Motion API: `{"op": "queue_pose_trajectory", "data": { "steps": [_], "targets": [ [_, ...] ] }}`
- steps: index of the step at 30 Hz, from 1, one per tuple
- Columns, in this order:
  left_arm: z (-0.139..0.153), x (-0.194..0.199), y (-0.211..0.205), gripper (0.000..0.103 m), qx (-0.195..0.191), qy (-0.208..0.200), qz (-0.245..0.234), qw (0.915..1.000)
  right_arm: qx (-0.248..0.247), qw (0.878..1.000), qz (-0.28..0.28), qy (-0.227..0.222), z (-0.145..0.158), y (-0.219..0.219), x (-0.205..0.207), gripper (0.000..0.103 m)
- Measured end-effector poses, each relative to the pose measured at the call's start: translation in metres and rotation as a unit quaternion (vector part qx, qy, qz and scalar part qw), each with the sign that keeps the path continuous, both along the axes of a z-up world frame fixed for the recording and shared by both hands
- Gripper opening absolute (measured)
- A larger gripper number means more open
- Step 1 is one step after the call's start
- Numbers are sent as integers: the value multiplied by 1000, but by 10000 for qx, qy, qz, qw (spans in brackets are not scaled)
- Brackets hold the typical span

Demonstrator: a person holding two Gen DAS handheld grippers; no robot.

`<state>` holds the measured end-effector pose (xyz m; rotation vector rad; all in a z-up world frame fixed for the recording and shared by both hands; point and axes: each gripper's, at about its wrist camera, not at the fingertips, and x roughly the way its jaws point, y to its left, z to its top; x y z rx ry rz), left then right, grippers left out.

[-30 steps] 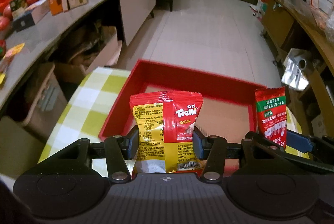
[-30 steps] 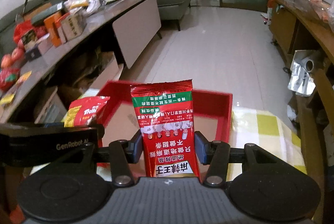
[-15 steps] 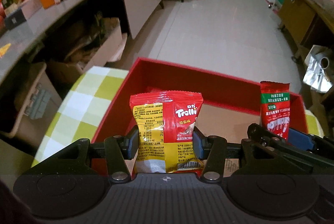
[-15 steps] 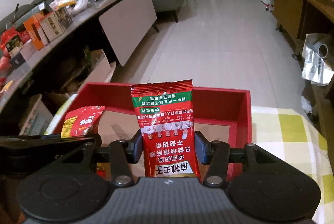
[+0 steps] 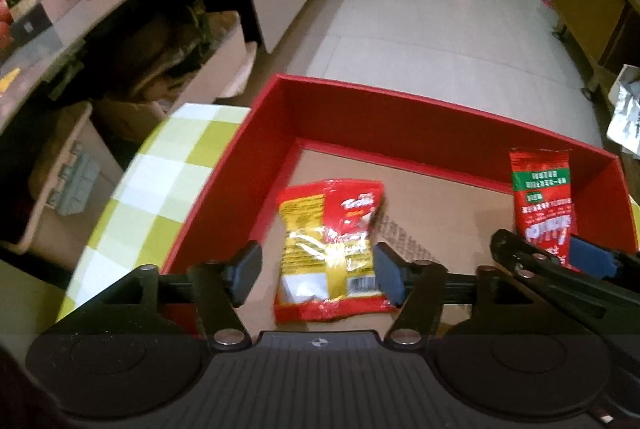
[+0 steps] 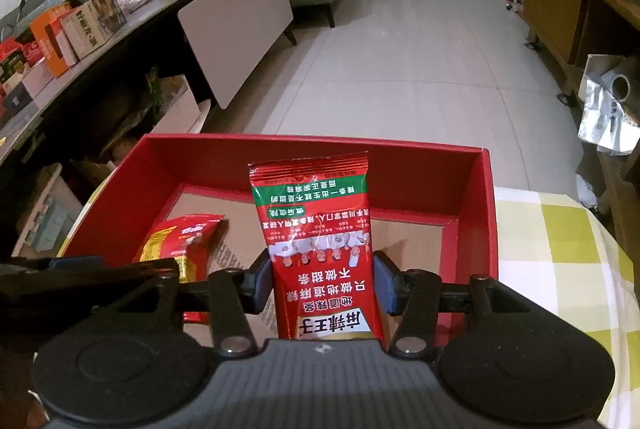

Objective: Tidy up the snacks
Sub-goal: 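Lower both packets into the red box and open both tools, then withdraw both tools from the red box back toward the snacks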

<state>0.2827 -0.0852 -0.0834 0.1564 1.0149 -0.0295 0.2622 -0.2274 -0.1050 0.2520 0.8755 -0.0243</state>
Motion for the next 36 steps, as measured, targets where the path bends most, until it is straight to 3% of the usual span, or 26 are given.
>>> {"op": "queue_pose_trajectory", "data": {
  "steps": [8,14,36],
  "targets": [
    [9,0,6,77,-59,-93,99,9999,-70,9999,-40,-69,4,1,1,70],
    [11,-2,8,78,-76,-106,93,9999,-192,9998,9,-65,8,3,-3,71],
    [55,-67,25,81,-364,-296,-60,9989,-778,9954,-70,-563,86,10,-74,72]
  ]
}}
